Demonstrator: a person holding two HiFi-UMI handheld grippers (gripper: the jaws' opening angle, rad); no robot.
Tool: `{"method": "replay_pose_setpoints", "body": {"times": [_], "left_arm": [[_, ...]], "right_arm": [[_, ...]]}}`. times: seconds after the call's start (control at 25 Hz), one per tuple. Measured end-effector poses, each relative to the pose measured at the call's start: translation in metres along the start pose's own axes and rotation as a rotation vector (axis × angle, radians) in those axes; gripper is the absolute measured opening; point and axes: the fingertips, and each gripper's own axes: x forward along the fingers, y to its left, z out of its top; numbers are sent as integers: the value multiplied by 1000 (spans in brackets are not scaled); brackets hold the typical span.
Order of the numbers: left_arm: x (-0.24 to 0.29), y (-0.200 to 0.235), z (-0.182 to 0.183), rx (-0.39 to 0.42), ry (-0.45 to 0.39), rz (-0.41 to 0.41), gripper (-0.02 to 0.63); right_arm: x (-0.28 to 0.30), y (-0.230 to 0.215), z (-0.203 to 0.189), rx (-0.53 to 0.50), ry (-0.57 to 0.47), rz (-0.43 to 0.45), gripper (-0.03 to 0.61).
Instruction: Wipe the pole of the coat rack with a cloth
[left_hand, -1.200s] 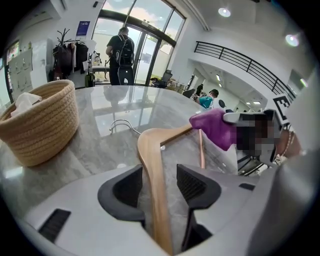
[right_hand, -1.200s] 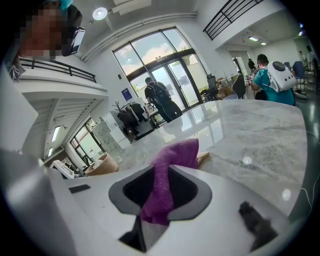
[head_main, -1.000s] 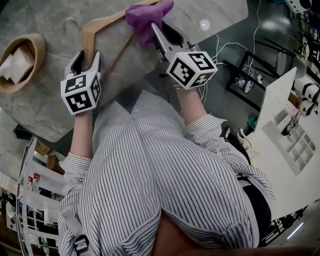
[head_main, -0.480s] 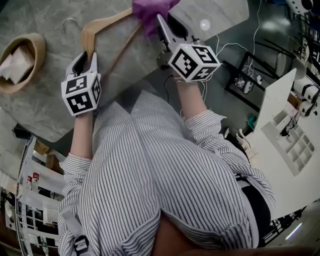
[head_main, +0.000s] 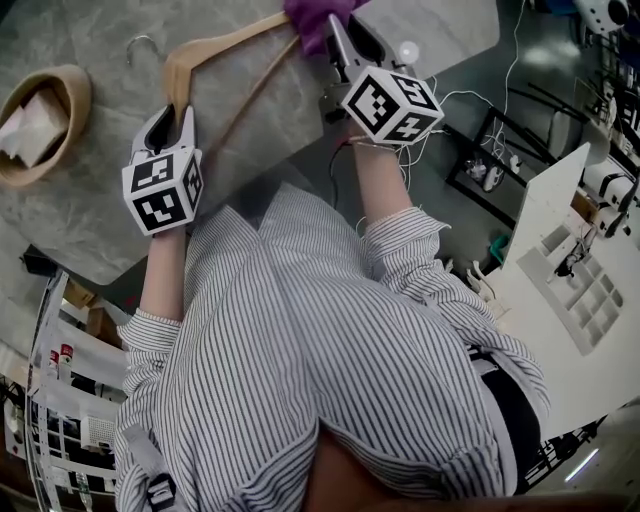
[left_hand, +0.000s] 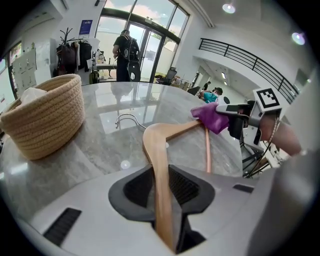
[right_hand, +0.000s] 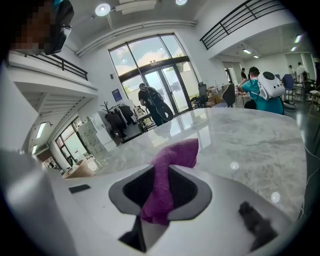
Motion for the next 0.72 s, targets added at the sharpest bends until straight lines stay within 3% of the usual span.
{"method": "replay_pose_setpoints", "body": {"times": [0.32, 0.72], "left_arm": [[1, -3, 1, -5, -4, 6, 104], [-1, -2, 2, -18, -18, 20, 104]], "right_arm": [[9, -16, -9, -10, 35, -55, 90], [21, -16, -19, -32, 91, -48, 91]]}}
